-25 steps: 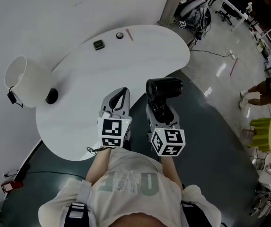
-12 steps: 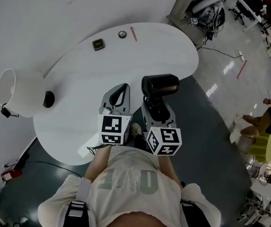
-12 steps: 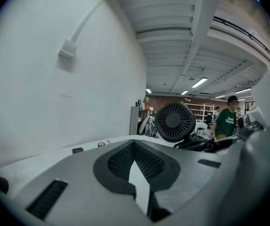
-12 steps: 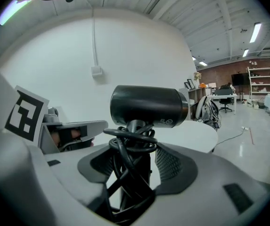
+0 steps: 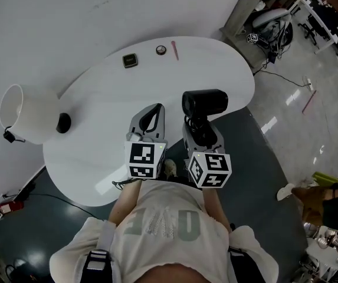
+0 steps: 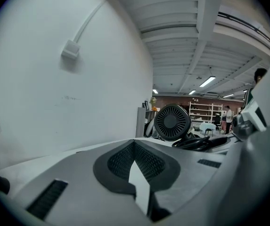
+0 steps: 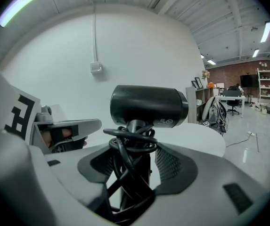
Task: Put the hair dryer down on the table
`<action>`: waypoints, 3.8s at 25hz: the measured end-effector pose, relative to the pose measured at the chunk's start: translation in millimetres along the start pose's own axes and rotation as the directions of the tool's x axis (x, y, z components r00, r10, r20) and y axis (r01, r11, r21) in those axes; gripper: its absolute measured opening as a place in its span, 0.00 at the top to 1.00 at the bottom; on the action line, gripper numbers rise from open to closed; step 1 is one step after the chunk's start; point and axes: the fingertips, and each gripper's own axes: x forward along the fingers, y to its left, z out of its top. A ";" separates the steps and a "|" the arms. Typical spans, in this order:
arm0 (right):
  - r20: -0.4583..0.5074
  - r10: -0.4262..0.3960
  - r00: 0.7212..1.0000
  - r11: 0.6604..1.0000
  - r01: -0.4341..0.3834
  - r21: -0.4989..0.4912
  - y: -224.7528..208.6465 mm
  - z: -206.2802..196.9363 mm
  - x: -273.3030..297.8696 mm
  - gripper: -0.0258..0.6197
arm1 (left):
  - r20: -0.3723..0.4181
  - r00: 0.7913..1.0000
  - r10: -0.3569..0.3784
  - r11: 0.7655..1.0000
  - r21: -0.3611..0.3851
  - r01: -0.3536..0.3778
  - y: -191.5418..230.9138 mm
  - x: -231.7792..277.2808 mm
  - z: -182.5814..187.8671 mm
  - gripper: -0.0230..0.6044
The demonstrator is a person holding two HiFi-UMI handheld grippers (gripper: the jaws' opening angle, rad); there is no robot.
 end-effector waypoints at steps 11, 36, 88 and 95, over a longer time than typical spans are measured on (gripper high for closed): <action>-0.181 0.138 0.974 0.977 -0.163 -0.134 24.7 -27.2 62.9 0.57 | -0.006 0.993 0.120 0.993 0.011 -0.120 25.2 -16.5 -2.6 0.96; -0.557 0.124 0.821 0.888 -0.342 -0.307 65.1 -154.4 166.6 0.57 | -0.118 0.950 0.291 0.955 -0.030 -0.296 78.6 -71.6 -49.2 0.96; 0.013 0.365 0.931 0.905 -0.351 -0.240 136.4 51.9 94.2 0.39 | -0.067 0.971 0.230 0.970 -0.063 -0.234 79.9 -89.0 -31.9 0.96; 0.253 0.283 0.925 0.944 -0.223 -0.243 122.8 101.9 36.3 0.95 | -0.005 0.976 0.216 0.975 -0.044 -0.216 72.3 -88.8 -2.4 0.96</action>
